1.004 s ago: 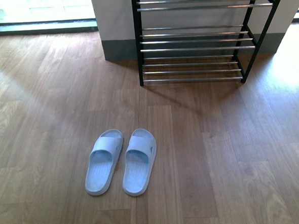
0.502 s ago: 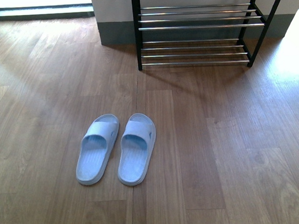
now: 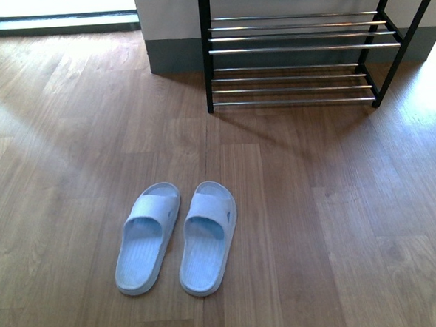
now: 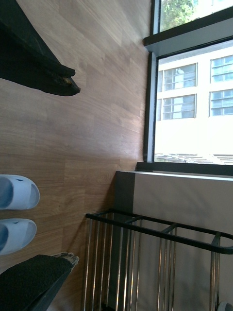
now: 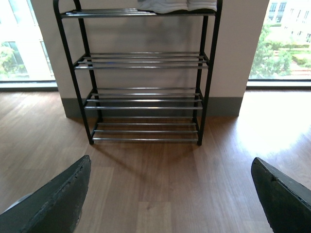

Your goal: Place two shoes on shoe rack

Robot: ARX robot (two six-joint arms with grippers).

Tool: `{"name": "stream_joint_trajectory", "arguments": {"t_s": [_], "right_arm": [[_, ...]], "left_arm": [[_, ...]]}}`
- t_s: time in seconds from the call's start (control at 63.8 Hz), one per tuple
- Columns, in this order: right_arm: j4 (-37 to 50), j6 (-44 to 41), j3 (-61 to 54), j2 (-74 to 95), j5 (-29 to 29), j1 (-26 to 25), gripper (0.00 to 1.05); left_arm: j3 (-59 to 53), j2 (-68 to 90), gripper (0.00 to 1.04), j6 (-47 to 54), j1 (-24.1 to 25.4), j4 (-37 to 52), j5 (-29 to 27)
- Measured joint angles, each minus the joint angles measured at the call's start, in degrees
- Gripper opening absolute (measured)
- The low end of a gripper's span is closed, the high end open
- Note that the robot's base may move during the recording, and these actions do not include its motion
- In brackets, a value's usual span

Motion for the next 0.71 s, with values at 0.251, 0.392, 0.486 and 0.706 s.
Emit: {"name": "stream_joint_trajectory", "arguments": {"t_s": [0.251, 0.392, 0.486, 0.706], "right_arm": [[0.0, 0.0, 0.0, 0.0, -0.3, 0.0, 0.96], [0.0, 0.0, 0.0, 0.0, -0.4, 0.0, 0.96], [0.0, 0.0, 0.0, 0.0, -0.4, 0.0, 0.96], [0.7, 2.9, 1.5, 10.8, -15.6, 2.3, 0.96]], "left_arm": [[0.0, 0.0, 0.95, 0.0, 0.0, 0.0, -0.3], [0.0, 0.0, 0.95, 0.0, 0.0, 0.0, -0.2], [0.0, 0.0, 0.95, 0.0, 0.0, 0.0, -0.2], [0.0, 0.0, 0.95, 0.0, 0.0, 0.0, -0.1]]}}
